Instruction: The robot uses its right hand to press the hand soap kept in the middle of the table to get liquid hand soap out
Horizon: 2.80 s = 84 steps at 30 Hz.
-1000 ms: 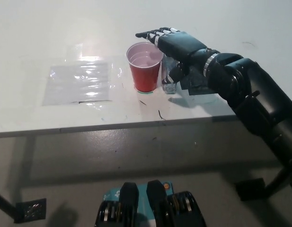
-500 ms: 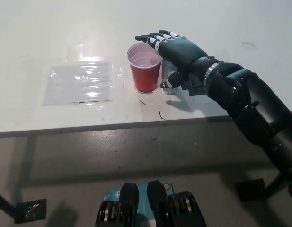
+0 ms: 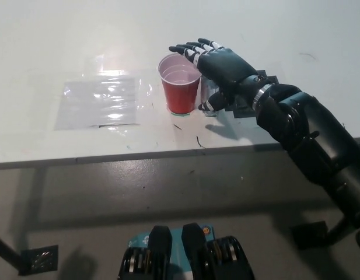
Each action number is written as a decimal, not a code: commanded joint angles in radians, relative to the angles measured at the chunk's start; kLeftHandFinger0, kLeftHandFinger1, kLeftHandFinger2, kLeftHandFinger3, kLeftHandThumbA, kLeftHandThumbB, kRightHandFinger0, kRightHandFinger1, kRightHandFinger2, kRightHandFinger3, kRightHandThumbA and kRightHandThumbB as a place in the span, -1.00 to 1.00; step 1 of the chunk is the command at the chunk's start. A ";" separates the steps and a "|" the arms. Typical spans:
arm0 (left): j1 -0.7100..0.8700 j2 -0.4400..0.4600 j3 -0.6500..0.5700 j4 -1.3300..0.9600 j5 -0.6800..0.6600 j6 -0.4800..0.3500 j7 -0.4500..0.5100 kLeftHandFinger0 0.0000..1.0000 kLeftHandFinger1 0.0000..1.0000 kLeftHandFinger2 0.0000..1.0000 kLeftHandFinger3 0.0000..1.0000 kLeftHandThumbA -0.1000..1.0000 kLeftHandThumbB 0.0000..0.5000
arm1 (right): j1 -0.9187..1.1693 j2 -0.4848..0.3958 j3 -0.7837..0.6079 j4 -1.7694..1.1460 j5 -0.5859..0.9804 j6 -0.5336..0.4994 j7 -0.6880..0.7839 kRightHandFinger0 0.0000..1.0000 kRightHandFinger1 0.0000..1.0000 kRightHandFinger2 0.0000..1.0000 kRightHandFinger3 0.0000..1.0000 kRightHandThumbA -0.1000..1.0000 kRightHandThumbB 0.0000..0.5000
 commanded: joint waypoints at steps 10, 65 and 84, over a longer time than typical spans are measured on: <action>-0.031 0.023 0.019 -0.036 0.032 0.018 -0.012 1.00 1.00 1.00 0.70 1.00 -0.64 | 0.036 -0.006 0.060 0.194 -0.050 -0.029 -0.022 1.00 1.00 1.00 1.00 1.00 0.74; -0.016 0.026 0.044 -0.034 0.032 0.018 -0.039 1.00 1.00 0.96 0.69 1.00 -0.64 | -0.164 -0.038 -0.027 0.011 0.019 0.039 0.012 1.00 1.00 1.00 1.00 1.00 0.92; 0.015 0.013 0.046 -0.033 0.013 0.018 -0.044 1.00 1.00 1.00 0.71 1.00 -0.66 | -0.315 -0.098 -0.185 -0.144 0.045 0.079 0.073 1.00 1.00 1.00 1.00 1.00 0.72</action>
